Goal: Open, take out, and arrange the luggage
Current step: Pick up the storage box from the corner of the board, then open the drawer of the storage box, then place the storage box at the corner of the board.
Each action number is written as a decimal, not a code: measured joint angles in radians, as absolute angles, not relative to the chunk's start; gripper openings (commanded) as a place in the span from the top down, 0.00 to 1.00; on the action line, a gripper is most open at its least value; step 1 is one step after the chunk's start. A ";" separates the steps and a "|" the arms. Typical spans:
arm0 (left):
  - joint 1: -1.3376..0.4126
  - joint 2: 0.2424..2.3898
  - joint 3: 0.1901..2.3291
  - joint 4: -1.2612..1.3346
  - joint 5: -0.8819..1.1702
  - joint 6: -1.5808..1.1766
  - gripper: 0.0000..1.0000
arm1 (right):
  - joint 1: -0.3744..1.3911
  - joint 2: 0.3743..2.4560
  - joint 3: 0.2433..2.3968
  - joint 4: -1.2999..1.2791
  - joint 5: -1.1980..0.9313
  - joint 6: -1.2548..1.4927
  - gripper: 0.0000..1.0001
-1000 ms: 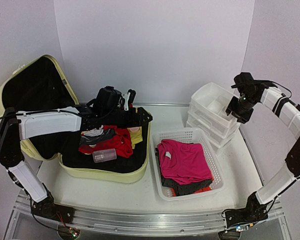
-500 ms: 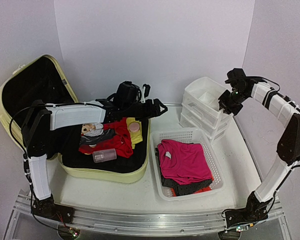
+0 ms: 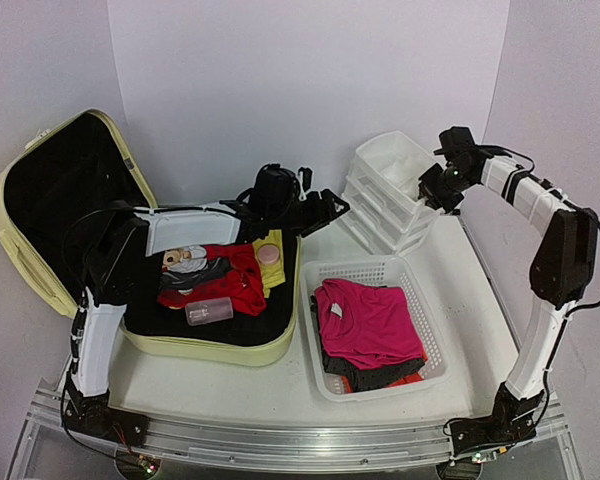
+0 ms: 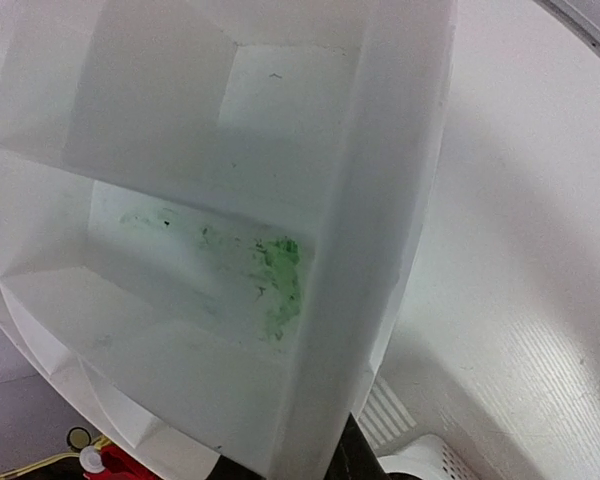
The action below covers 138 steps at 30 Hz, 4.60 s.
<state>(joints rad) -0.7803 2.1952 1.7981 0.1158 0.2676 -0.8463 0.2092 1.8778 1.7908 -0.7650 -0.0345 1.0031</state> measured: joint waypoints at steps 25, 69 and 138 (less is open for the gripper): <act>-0.694 1.953 1.571 0.183 0.312 -0.836 0.23 | 0.322 1.885 1.724 -0.605 -0.099 1.252 1.00; -0.705 2.396 2.040 0.447 0.448 -1.190 0.49 | 0.376 1.844 1.668 -0.631 -0.173 1.338 1.00; -0.688 1.686 1.245 0.351 0.497 -0.804 0.49 | 0.312 1.625 1.840 -0.917 0.144 0.262 1.00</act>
